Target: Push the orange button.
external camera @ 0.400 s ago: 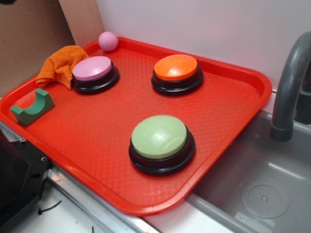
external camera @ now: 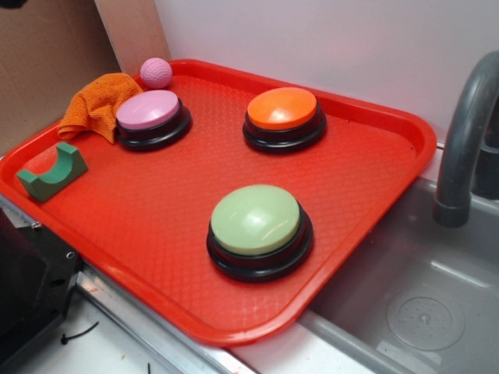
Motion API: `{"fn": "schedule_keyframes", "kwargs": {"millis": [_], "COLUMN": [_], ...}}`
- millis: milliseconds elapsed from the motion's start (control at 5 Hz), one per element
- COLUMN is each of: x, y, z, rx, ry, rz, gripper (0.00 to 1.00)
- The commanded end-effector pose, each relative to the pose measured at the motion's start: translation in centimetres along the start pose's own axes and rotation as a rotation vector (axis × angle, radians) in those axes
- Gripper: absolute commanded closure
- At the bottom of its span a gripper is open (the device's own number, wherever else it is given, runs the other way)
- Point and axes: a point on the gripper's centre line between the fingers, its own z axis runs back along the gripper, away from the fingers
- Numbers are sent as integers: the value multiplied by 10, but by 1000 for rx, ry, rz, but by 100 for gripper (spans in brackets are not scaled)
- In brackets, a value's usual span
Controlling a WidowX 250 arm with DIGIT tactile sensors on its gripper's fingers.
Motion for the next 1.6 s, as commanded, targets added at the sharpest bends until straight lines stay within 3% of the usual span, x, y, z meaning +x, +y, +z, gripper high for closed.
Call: {"fn": "schedule_keyframes", "kwargs": {"millis": [0, 600, 800, 1000, 1200, 1400], "x": [90, 90, 118, 144, 164, 178], "y": [4, 4, -7, -20, -25, -25], "z": [-64, -64, -82, -107, -131, -155], "rx": [2, 2, 16, -6, -23, -39], "ry": [6, 6, -95, -162, -191, -153], "rz": [-162, -162, -168, -162, -143, -109], "gripper": [0, 0, 0, 0, 0, 0]}}
